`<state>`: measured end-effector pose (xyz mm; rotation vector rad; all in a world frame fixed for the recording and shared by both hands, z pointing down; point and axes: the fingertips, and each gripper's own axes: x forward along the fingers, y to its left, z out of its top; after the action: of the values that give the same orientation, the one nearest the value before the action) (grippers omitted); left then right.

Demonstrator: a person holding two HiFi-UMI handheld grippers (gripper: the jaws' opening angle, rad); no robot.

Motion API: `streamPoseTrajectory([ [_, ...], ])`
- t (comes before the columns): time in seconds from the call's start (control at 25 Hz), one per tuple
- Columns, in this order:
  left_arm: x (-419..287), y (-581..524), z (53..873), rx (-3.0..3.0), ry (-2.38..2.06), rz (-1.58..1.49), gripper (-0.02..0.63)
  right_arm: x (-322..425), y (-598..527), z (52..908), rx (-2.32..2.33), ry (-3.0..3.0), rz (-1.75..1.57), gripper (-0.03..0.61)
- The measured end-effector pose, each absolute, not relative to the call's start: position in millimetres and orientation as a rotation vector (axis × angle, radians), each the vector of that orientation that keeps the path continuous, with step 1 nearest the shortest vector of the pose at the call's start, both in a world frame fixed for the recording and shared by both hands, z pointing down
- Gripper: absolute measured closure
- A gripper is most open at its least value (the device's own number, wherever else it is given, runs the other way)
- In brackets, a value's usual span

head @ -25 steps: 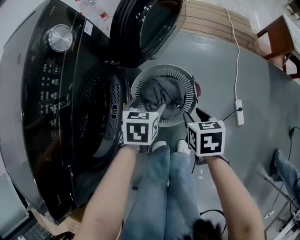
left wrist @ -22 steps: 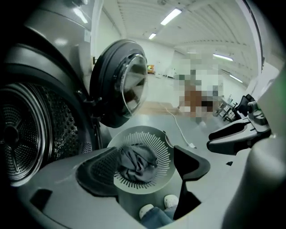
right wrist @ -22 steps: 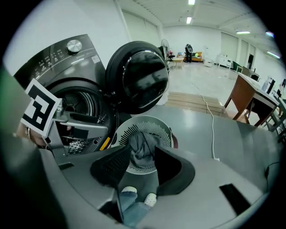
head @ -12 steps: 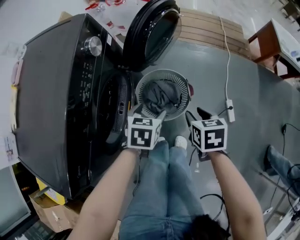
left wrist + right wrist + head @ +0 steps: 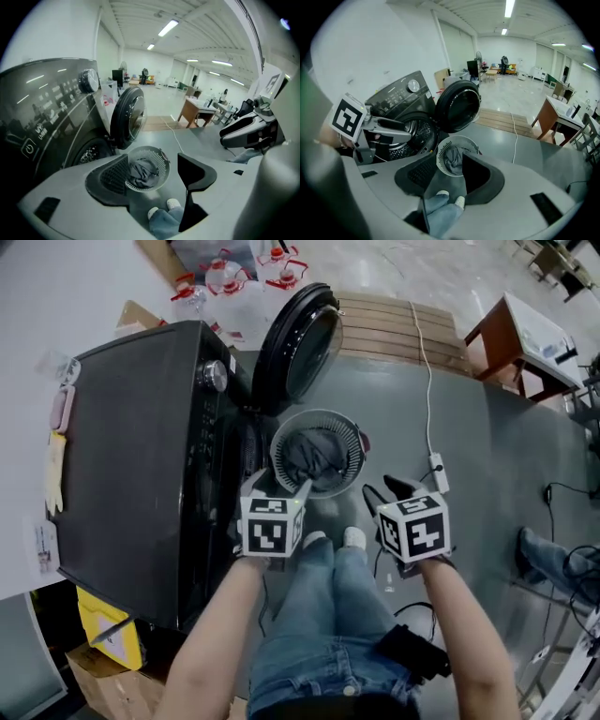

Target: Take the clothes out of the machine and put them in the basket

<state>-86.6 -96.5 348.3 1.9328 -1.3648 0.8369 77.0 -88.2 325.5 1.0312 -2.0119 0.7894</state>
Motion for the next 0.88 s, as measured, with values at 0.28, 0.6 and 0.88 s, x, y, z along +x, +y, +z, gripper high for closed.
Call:
streamPoseTrajectory([
  [0.28,-104.7,-99.7,292.4,2.087,-1.395,0.908,0.307,59.1,-89.1,267.5,1.026,-2.072,0.678,0.405],
  [0.6,-114.7,-89.8,250.4,2.134,-1.46,0.836,0.307,51.2,-67.6,234.6,1.078,-2.112,0.598,0.405],
  [0.88,-108.6,-54.7,214.4,2.084,-1.617,0.654,0.307,68.4,-34.5,220.1,1.056,-2.157,0.54,0.405],
])
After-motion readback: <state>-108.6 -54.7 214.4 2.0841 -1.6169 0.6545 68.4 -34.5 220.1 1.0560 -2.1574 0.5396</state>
